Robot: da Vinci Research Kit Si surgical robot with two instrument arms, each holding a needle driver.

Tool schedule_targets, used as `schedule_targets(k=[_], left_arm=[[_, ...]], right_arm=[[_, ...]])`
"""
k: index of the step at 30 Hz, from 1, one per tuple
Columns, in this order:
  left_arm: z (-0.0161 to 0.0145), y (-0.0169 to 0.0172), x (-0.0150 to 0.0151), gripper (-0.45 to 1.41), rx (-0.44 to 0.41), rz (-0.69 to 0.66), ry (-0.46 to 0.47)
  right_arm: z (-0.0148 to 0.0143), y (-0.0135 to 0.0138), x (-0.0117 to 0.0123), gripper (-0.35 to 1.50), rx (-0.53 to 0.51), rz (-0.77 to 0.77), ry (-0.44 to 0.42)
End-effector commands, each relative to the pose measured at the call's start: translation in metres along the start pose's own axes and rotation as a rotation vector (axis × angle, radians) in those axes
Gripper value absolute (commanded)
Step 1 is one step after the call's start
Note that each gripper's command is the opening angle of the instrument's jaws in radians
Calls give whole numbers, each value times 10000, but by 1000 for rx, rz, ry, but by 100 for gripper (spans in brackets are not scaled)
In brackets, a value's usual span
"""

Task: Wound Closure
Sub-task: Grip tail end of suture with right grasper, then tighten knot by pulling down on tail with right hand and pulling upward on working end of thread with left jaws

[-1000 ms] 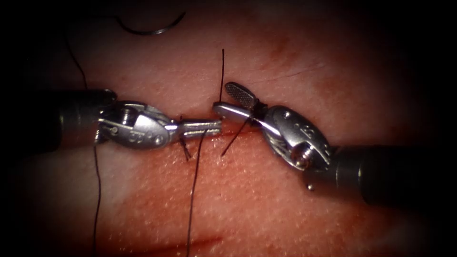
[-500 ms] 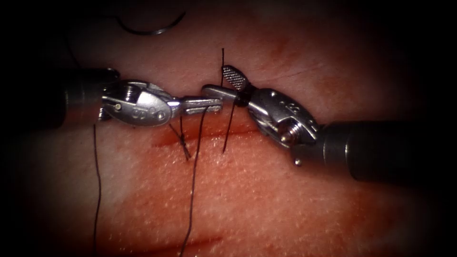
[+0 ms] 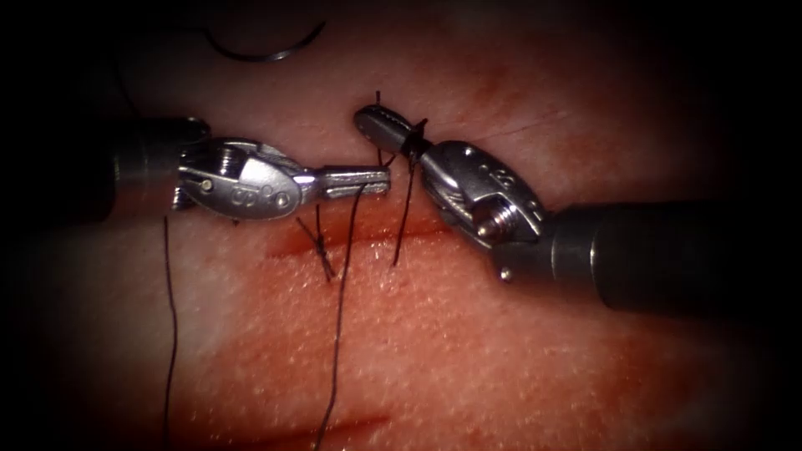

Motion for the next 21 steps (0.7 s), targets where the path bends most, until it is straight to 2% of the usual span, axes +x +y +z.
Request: schedule_targets(k=[1, 7, 12, 16, 17, 21], left_arm=[[4, -2, -4, -45, 5, 2, 0], [-4, -3, -5, -45, 8, 0, -11], [-13, -8, -4, -45, 12, -7, -39], [-21, -24, -2, -45, 19, -27, -58], [-22, -35, -3, -45, 19, -38, -66], [-19, -63, -8, -45, 25, -67, -91]], right_arm=[[7, -6, -9, -35, 17, -9, -16], [-5, -8, -28, -35, 12, -25, -8], [-15, -6, -40, -35, -41, -153, 12], [-25, -7, -50, -35, -88, -286, 31], [-31, -10, -56, -35, -115, -360, 36], [-42, -18, -64, -35, -153, -449, 41]])
